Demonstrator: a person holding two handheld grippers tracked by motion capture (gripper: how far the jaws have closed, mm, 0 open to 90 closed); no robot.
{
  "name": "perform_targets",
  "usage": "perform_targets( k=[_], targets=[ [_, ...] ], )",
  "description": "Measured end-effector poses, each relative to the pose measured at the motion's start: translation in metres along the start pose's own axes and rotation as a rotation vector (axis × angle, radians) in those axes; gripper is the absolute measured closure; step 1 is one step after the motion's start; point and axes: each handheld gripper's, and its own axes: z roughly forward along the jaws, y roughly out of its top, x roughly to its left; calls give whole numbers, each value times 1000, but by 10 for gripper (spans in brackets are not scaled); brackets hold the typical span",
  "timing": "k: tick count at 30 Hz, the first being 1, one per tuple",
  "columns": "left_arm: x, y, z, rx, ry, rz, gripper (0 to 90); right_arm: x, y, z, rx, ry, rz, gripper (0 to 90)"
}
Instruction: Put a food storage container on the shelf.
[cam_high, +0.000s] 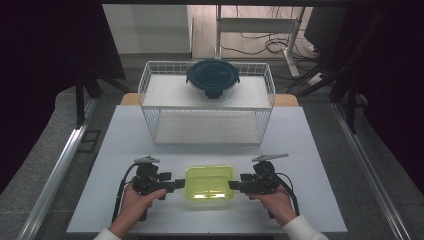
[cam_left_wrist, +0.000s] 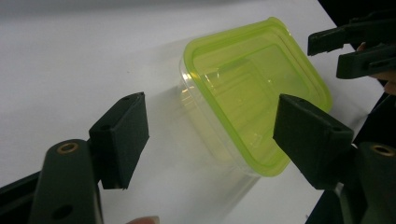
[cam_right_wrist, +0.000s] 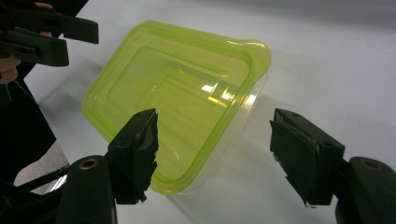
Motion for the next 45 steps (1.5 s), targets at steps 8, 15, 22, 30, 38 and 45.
perform_targets(
  k=[8,15,22,30,38,45],
  targets=[
    [5,3,14,19,-38,-66,275,-5,0,6,6,-3,33,381],
    [7,3,27,47,-88,-123,321,-5,1,14,8,15,55,438],
    [7,2,30,72,-134,-151,407,-6,-1,19,24,39,85,522],
    [10,-1,32,86,-158,-207,643,-10,-3,21,29,87,175,665],
    [4,0,22,46,-125,-181,767,-2,-4,12,-4,63,161,770],
    [-2,0,20,44,-98,-138,782,1,-2,6,-34,59,122,784]
  ],
)
